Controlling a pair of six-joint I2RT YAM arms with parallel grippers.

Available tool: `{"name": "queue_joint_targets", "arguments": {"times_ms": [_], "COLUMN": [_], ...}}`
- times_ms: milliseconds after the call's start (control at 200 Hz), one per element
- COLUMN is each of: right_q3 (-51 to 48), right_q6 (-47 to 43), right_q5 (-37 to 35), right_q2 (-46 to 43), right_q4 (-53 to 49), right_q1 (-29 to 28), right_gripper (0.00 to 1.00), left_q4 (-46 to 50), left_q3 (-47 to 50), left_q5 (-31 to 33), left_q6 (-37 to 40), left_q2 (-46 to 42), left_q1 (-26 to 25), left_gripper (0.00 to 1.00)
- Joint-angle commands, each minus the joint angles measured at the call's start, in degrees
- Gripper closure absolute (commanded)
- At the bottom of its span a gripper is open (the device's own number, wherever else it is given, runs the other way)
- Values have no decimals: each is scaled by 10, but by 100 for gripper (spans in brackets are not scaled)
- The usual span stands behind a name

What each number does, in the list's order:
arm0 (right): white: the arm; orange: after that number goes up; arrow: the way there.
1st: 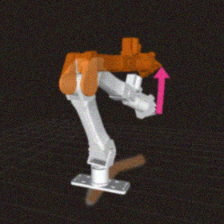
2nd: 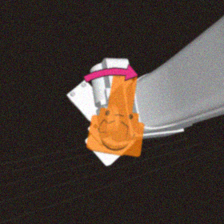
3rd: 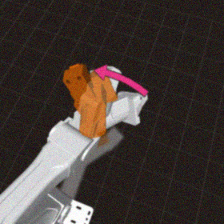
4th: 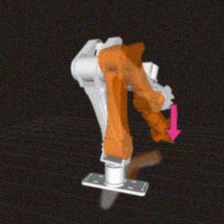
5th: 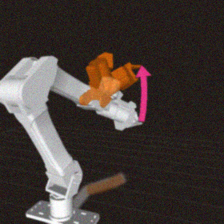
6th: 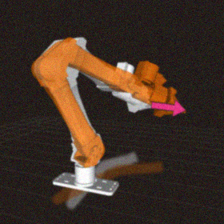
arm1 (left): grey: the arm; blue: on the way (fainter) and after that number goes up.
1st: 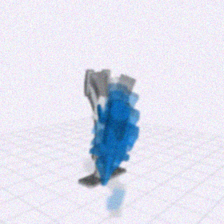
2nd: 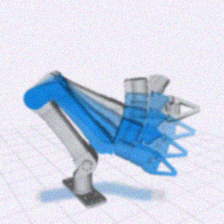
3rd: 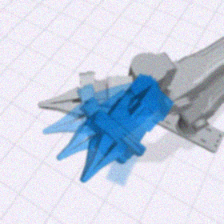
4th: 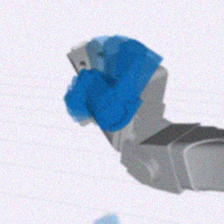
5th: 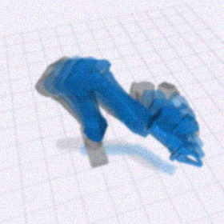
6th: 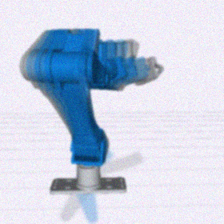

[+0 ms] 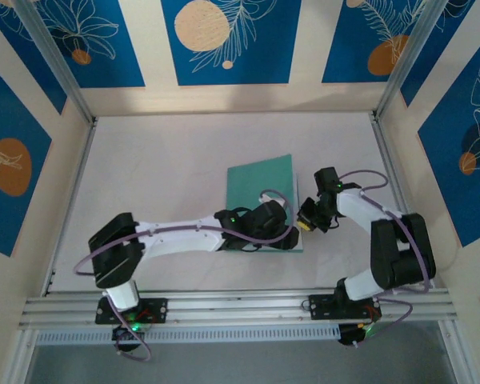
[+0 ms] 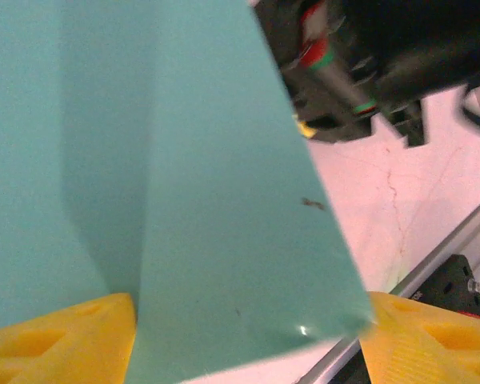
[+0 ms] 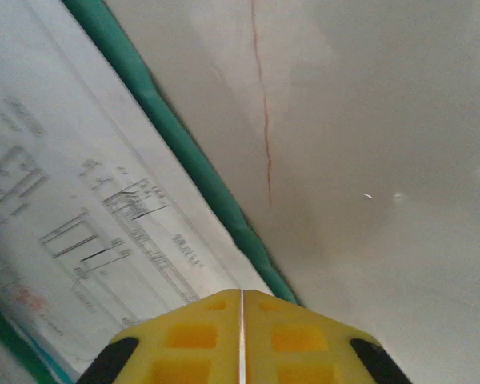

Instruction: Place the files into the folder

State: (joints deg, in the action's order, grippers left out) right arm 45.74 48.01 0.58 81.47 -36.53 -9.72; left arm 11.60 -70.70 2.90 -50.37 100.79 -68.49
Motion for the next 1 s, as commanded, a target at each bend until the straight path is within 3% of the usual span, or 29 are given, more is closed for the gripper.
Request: {"name": "queue_joint_targets", "arguments": {"times_ms": [0,100,245,255,295,310,465,605,705,815,890,995], "right_q3": [46,71,91,93,95,94,103,98,-3,-166,-243,-291], "right_q6": [3,3,-15,-17,-29,-33,-80,-107,-220,-343,-365,-348], "right_q5": [-102,-146,-154,-153,-144,-140,-171,-294,-288,-279,-251,-187], "right_q2": [-78,-121,-152,-153,-160,-163,-240,-328,-397,-444,-435,-398], "right_q4": [-89,-131,-150,-150,-144,-140,-106,-70,104,342,437,492], "right_q1": [2,12,33,34,36,38,27,12,23,28,46,87], "right_gripper": [75,64,50,45,4,0,1,1,1,1,1,1], "left_q4": [-83,-109,-104,-104,-103,-104,-96,34,150,200,205,222], "left_q3": [-4,2,8,10,18,22,81,120,133,173,204,240], "left_q5": [-63,-80,-79,-78,-74,-74,-73,-2,117,189,204,276], "left_q6": [-40,-53,-57,-57,-58,-58,-48,-14,28,80,135,164], "left_q2": [26,36,21,19,2,-5,-106,-218,-289,-353,-390,-444], "left_q1": [-2,2,11,13,19,22,84,174,224,270,298,312], "left_gripper": [22,16,7,3,0,0,0,0,0,0,0,0]}}
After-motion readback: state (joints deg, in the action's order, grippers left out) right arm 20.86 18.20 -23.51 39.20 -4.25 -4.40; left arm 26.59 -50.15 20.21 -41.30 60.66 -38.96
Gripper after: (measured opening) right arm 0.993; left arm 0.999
